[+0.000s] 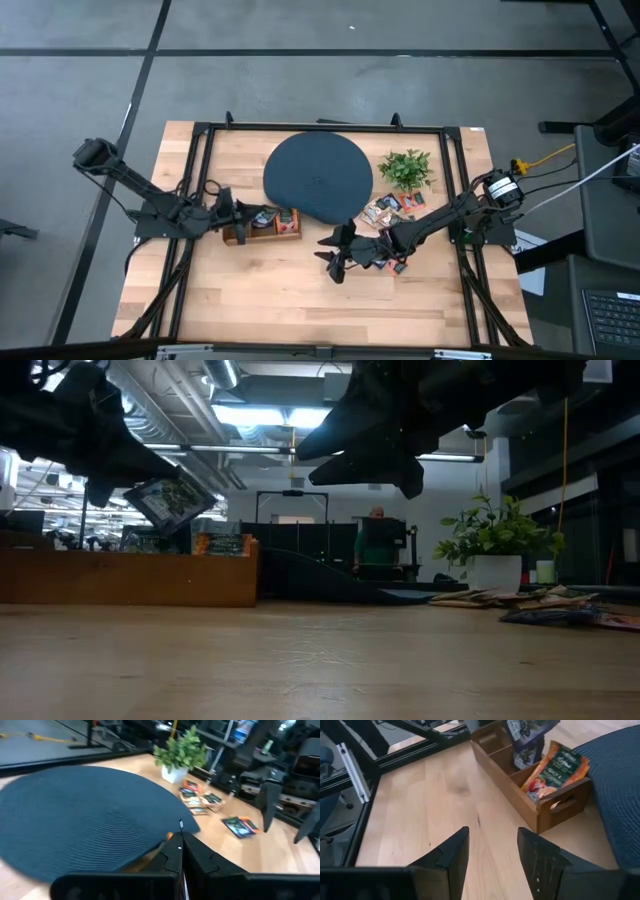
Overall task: Pick & Place Tea
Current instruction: Put the blue tea bag into the middle section of the wooden organizer
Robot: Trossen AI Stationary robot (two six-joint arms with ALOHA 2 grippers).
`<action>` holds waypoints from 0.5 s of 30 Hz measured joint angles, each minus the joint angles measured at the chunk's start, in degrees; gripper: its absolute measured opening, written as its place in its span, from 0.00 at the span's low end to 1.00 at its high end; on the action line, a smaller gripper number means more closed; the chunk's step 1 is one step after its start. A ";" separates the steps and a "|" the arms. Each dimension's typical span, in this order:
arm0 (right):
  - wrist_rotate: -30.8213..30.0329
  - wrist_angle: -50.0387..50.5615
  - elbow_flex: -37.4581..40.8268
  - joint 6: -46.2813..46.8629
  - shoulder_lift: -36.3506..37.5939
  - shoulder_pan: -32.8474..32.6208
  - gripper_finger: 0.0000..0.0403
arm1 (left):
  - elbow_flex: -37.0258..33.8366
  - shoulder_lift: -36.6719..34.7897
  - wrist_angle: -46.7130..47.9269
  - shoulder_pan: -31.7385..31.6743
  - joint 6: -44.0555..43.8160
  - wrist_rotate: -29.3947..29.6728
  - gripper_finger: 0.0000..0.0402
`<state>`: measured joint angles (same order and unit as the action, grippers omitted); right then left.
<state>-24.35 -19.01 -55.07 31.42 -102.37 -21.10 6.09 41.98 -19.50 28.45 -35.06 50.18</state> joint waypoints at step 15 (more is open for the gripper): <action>-0.13 0.03 0.00 -0.22 0.00 0.02 0.42 | -0.11 2.56 2.24 4.08 -0.43 7.21 0.01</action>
<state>-24.48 -18.98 -55.07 31.20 -102.37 -21.08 5.98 44.54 -17.26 32.53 -35.49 57.40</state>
